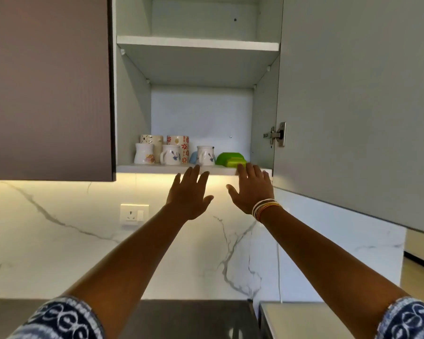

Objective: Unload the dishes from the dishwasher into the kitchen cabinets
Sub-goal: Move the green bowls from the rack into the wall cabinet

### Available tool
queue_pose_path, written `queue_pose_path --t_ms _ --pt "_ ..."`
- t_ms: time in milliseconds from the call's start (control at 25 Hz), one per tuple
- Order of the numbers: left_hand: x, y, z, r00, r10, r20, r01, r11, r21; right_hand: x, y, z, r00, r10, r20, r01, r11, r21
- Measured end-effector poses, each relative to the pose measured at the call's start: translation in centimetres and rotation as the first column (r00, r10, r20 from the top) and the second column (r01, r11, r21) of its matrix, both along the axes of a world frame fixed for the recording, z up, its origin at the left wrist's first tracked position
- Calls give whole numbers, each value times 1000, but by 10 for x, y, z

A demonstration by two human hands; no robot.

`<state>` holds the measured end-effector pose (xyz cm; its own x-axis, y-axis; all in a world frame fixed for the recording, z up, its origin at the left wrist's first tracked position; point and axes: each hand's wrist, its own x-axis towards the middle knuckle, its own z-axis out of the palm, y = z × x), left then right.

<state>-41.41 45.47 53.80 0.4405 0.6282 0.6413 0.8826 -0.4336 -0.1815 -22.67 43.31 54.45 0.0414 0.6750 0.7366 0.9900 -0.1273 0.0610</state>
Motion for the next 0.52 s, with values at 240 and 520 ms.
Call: queue_pose_path --t_ms 240,520 --pt "-21 -83 -61 998 -64 9 65 995 -75 -30 -88 -64 986 39 -161 -62 988 -143" --pt "-48 -200 -206 991 -136 1 126 918 -375 -73 -211 -219 912 -121 -392 -62 903 -424"
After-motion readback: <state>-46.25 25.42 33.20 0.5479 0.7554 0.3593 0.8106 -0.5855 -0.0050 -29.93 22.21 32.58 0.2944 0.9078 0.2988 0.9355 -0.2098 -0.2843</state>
